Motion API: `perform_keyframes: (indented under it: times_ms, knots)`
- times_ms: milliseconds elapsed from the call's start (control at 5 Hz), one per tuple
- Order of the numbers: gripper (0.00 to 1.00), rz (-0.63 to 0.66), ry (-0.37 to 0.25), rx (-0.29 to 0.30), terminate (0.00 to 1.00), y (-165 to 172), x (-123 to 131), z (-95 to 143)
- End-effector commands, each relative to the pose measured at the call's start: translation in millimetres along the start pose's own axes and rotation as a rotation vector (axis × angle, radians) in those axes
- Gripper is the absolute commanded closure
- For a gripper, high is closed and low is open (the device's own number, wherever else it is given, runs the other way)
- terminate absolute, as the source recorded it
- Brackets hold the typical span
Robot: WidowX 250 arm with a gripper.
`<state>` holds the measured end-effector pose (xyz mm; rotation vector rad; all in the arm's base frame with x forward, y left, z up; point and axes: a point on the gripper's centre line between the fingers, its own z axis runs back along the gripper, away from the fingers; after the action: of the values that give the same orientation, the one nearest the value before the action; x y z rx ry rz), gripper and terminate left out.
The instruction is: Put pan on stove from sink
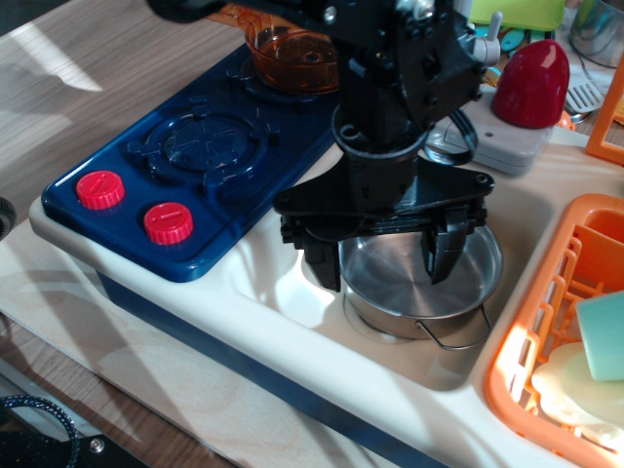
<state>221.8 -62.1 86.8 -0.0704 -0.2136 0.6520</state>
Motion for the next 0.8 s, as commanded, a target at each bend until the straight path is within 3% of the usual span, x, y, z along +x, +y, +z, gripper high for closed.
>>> perform_keyframes:
  times_ms: [0,400,600]
  knots:
    - [0.0,0.053,-0.043,-0.037,0.0,4,6,-3]
    - [0.0,0.091,-0.032,-0.055,0.0,8,4,-27]
    - [1.0,0.082,-0.006,-0.064,0.0,7,2,-36]
